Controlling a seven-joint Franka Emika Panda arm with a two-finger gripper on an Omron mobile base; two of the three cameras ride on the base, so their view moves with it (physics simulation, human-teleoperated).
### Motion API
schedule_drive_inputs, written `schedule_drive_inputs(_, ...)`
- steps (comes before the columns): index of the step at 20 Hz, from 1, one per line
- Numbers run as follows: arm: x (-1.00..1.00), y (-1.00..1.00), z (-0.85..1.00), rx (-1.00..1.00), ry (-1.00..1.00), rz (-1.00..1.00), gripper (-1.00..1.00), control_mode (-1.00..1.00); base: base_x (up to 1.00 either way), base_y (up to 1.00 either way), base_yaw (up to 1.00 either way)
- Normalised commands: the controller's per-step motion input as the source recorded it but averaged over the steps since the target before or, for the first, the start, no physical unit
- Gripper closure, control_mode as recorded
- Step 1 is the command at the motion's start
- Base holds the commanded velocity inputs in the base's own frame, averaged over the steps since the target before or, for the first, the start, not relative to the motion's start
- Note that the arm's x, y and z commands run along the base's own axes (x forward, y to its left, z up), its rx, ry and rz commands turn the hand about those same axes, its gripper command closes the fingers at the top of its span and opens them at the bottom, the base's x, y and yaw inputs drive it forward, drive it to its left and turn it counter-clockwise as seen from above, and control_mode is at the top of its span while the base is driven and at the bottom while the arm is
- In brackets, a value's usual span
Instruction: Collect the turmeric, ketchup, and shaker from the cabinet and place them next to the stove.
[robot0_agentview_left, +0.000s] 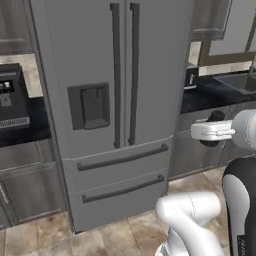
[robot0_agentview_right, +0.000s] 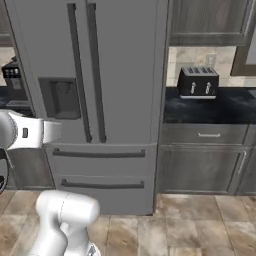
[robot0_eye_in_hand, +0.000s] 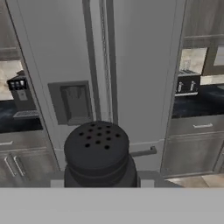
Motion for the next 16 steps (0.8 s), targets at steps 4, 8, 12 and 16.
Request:
schedule_drive_inputs(4,0.0,0.0,0.0,0.0,0.0,0.0,1.0,1.0,0.0,-1.0,0.0)
schedule_drive_inputs(8,0.0,0.0,0.0,0.0,0.0,0.0,1.0,1.0,0.0,-1.0,0.0)
schedule_drive_inputs(12,0.0,0.0,0.0,0.0,0.0,0.0,1.0,1.0,0.05,-1.0,0.0)
schedule_drive_inputs(16,0.0,0.0,0.0,0.0,0.0,0.0,1.0,1.0,0.2,-1.0,0.0)
